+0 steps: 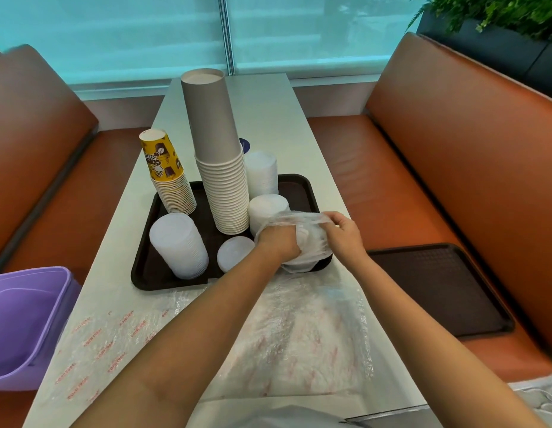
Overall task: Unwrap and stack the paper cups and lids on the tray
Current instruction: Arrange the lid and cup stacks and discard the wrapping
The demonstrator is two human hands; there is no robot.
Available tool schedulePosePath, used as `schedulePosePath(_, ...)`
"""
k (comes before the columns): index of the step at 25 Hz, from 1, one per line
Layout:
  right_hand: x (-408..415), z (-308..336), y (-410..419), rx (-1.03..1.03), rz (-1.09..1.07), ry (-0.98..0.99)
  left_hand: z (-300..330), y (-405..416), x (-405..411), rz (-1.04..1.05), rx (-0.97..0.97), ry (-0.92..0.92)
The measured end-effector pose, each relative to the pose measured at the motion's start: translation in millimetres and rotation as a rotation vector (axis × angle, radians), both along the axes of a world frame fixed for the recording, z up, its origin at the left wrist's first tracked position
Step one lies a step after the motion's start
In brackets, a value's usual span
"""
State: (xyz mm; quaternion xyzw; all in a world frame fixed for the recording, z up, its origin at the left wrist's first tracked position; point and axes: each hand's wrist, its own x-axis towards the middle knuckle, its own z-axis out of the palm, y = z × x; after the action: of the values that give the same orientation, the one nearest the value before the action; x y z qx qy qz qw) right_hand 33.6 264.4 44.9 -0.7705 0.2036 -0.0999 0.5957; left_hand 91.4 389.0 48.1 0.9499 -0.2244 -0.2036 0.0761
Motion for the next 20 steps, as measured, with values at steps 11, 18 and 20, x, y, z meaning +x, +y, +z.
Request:
schedulePosePath(11,-1.1,-25.5,7.8,-0.043,0.089,-0.002,3.6,18.2,2.5,0.021,-0.233,-0.025)
schedulePosePath(18,6.0,-18.7,5.7,-0.107,-0.047,-0.061,29.0,28.3,0.3,-0.053,-0.224,-0.006)
schedulePosePath(20,9.8,-10.4,3.0,-0.113,-0.077,-0.078,37.4,32.7,-5.2,-0.037,-0.344,-0.048)
